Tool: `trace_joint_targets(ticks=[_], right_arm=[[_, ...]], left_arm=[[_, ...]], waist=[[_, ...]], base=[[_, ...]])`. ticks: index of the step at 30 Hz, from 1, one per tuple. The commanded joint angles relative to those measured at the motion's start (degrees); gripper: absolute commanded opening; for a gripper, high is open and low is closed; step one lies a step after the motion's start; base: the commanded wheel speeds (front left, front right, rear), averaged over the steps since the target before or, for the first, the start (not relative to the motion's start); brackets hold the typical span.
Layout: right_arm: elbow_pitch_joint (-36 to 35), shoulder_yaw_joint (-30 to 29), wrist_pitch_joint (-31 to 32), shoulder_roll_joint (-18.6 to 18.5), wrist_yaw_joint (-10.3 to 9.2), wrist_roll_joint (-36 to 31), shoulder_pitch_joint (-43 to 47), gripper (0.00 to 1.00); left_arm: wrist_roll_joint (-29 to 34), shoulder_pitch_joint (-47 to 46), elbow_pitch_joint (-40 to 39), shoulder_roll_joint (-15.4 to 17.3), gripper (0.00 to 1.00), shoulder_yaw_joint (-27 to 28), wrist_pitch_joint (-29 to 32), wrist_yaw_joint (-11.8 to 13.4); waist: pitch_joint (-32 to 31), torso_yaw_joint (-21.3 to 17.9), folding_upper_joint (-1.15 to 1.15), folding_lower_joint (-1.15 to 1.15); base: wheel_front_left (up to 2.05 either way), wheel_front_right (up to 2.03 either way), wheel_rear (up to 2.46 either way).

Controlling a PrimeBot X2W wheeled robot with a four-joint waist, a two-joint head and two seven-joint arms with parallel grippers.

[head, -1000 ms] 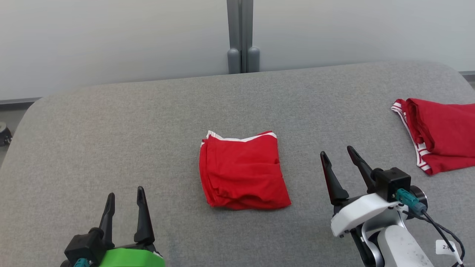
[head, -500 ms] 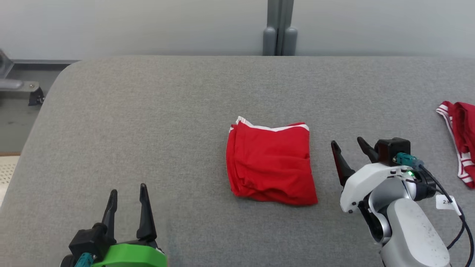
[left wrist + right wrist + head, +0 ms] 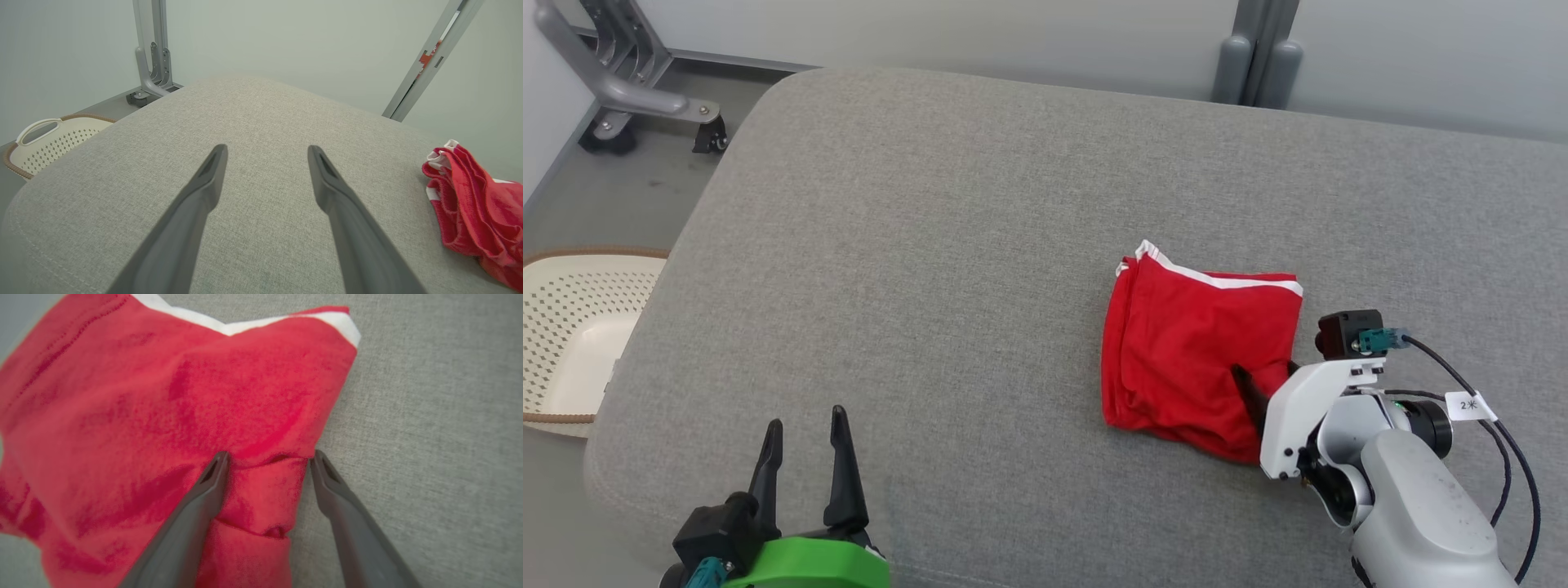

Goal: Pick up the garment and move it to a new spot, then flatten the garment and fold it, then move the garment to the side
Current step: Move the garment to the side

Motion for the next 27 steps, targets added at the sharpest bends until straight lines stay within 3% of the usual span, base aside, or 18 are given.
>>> trace_joint_targets(ticks=[1,3,4,5,9,15,27], right_arm=[[0.7,0.3,0.4,-0.3,-0.05,0.6,-0.9,1.0],[1.8,0.8,0.9,-0.3,-0.05,1.0,-1.3,1.0],[2.2,1.1,0.9,-0.2,-0.05,1.2,-1.6,0.9],[2.6,1.4,0.8,-0.1,-0.05,1.5,-1.7,0.47],[4.1,2.3,-0.6,-0.1,-0.06,2.0,-3.1,0.0],[4.4,3.2,-5.5,-1.0,-0.07,2.2,-5.4,0.0],[0.7,3.4,-10.6,-5.0,-0.06,2.1,-8.4,0.0]], left_arm=[[-0.4,-0.6,0.1,0.0,1.0,0.2,-0.2,-0.2],[-0.4,-0.5,-0.1,0.0,1.0,0.5,-0.2,-0.1],[-0.3,-0.4,-0.1,0.0,1.0,0.6,-0.2,-0.2],[-0.2,-0.5,-0.2,-0.1,1.0,0.6,-0.2,-0.3],[0.3,-1.2,-0.4,-0.1,1.0,0.6,-0.2,-0.6],[1.1,-1.8,-1.2,-0.1,1.0,0.6,-0.2,-0.9],[3.4,-5.5,-2.3,1.3,1.0,0.0,0.1,-1.7]], waist=[[0.5,0.7,0.0,0.0],[0.6,0.5,0.0,0.0],[0.7,0.1,0.0,0.0],[0.8,-0.2,0.0,0.0],[1.3,-2.1,0.0,0.0],[2.5,-7.8,0.0,0.0],[8.4,-28.1,0.0,0.0]], base=[[0.0,0.0,0.0],[0.0,0.0,0.0],[0.0,0.0,0.0],[0.0,0.0,0.0],[0.0,0.0,0.0],[0.0,0.0,0.0],[0.0,0.0,0.0]])
